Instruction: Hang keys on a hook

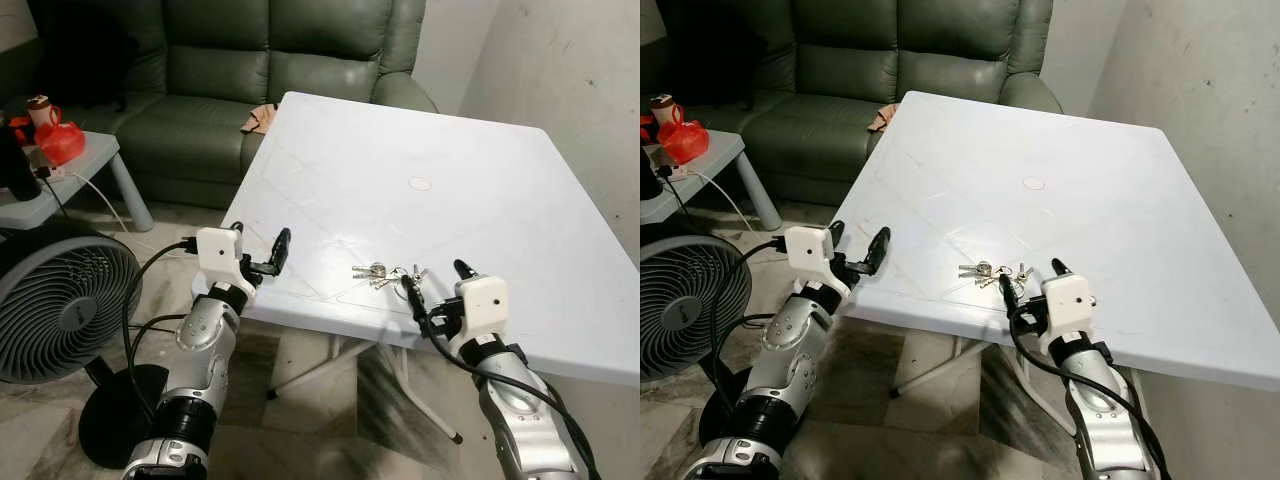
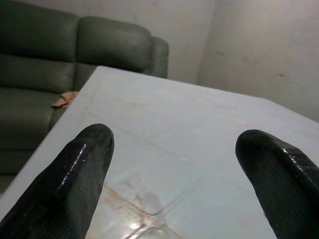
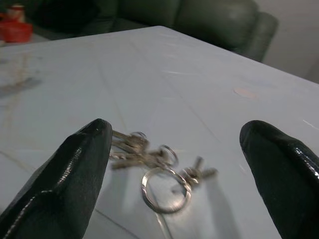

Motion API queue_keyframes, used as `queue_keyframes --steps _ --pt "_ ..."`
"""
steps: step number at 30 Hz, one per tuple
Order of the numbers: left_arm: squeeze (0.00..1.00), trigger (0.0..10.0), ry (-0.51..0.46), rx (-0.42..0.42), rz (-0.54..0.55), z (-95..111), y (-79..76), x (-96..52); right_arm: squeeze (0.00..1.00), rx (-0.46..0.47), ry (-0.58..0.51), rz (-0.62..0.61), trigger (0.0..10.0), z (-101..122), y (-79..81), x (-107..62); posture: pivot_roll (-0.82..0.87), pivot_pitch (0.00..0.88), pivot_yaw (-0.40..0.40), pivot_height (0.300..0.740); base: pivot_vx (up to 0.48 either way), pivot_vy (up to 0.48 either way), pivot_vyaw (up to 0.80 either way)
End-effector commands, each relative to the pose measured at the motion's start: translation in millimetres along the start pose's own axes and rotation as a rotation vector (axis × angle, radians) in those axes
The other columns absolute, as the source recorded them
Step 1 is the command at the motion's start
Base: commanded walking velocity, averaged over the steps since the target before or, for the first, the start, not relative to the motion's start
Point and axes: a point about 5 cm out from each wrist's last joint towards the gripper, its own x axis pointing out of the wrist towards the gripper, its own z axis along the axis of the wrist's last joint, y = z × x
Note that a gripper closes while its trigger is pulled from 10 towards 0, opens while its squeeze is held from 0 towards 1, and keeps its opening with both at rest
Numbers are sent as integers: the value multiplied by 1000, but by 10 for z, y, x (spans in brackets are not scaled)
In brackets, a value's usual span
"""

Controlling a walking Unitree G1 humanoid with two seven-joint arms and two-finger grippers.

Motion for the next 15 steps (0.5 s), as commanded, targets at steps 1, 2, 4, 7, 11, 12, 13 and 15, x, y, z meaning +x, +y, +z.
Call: queue_keyframes --steps 1,2,4,7,11,12,13,15 --pt "0 10000 -8 15 -43 18 -72 -10 0 -18 3 13 10000 50 -18 64 10 70 -74 740 0 0 0" --pt "0 10000 -10 17 -69 18 -116 -31 0 -25 13 7 10000 61 -20 109 17 72 -78 740 0 0 0" --pt "0 10000 -16 31 -103 26 -171 -58 0 -28 23 0 10000 75 -22 152 27 78 -82 740 0 0 0" --pt "0 10000 -16 36 -131 24 -223 -77 0 -12 42 -29 10000 81 -34 220 45 89 -91 740 0 0 0" --pt "0 10000 -12 47 -171 21 -307 -117 0 25 89 -89 10000 72 -45 313 59 103 -98 740 0 0 0" --pt "0 10000 -12 39 -190 28 -345 -137 0 36 131 -125 10000 39 -50 343 64 114 -100 740 0 0 0" --pt "0 10000 -12 41 -197 31 -360 -147 0 37 145 -142 10000 27 -53 348 68 121 -101 740 0 0 0" --pt "0 10000 -11 36 -216 36 -407 -175 0 87 175 -180 10000 -8 -54 355 71 129 -102 740 0 0 0"
